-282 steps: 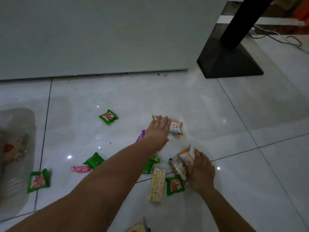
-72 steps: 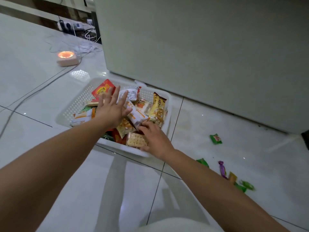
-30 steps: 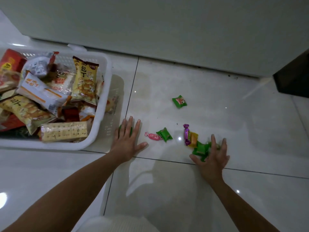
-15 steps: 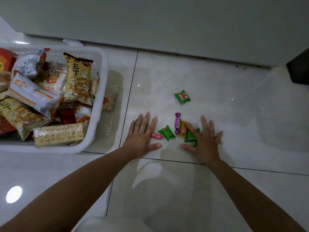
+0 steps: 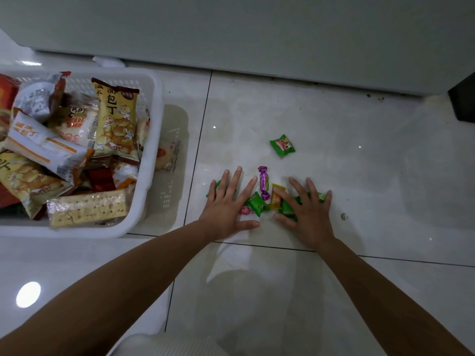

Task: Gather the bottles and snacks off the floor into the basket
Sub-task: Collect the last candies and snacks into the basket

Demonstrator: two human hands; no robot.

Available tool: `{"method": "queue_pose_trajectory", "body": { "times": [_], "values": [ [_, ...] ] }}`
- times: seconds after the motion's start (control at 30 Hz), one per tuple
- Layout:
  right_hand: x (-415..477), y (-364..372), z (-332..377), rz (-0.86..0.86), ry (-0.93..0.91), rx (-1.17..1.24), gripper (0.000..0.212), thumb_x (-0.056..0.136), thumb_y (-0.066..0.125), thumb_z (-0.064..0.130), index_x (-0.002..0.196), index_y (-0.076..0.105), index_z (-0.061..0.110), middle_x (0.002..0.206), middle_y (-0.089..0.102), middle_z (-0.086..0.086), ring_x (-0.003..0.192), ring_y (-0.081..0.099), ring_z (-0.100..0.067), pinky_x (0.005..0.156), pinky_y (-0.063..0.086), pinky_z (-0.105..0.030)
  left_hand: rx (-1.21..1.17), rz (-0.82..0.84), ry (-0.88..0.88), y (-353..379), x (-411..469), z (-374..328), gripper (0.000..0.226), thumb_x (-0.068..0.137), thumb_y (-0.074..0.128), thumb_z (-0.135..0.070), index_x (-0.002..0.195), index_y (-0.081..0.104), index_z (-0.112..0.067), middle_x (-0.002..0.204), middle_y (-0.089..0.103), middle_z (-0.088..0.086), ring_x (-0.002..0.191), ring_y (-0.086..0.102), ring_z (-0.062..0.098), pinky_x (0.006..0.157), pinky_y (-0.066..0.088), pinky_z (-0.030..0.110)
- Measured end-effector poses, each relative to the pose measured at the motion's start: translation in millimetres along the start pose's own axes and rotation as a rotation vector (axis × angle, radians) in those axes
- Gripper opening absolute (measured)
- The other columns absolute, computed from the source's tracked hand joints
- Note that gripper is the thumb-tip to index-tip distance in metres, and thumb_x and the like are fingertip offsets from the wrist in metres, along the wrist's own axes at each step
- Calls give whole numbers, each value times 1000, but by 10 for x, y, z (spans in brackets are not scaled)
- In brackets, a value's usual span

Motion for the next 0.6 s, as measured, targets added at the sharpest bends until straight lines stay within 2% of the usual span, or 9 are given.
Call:
{"method": "queue_pose_trajectory", "body": {
  "times": [0.07, 0.13, 0.27, 0.4, 0.6],
  "values": [
    [-53, -15, -7, -21, 13, 39, 68, 77, 21, 75, 139, 32, 50, 155, 26, 4, 146, 14, -29, 109, 10, -66, 2, 2, 0, -4, 18, -8, 98, 73, 32, -83, 141, -26, -43, 153, -33, 4, 139, -32, 30, 110, -13, 52],
    [-118, -23, -26, -52, 40, 42, 67, 78, 23, 73, 137, 40, 45, 151, 34, 1, 144, 22, -27, 109, 14, -63, 1, 5, -2, -7, 51, -30, 97, 74, 34, -82, 139, -27, -46, 152, -35, 3, 139, -32, 31, 111, -12, 54],
    [-261, 14, -146, -86, 112, 62, 67, 82, 20, 72, 137, 42, 41, 150, 34, -2, 144, 23, -25, 113, 13, -59, 2, -7, 7, -22, 180, -138, 99, 73, 39, -81, 138, -27, -48, 152, -36, 3, 139, -31, 33, 110, -10, 60],
    [-356, -27, -323, -164, 178, 141, 74, 84, 12, 73, 135, 48, 33, 149, 35, -9, 142, 26, -31, 114, 14, -57, 14, -25, -6, -40, 367, -292, 104, 70, 44, -81, 138, -27, -47, 150, -38, 3, 139, -31, 34, 108, -8, 63],
    [-372, -45, -408, -173, 226, 138, 71, 86, 18, 70, 134, 51, 28, 147, 40, -11, 140, 31, -33, 113, 21, -57, 35, -82, -14, -57, 654, -380, 108, 68, 48, -81, 139, -25, -48, 151, -37, 4, 139, -29, 35, 108, -5, 66]
  ]
}}
Point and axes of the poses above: each hand's wrist, its own x-axis towards the middle knuckle, its own y-axis out of the palm, z = x × y, the point moved 3 cm from there along x, towards the middle knuckle
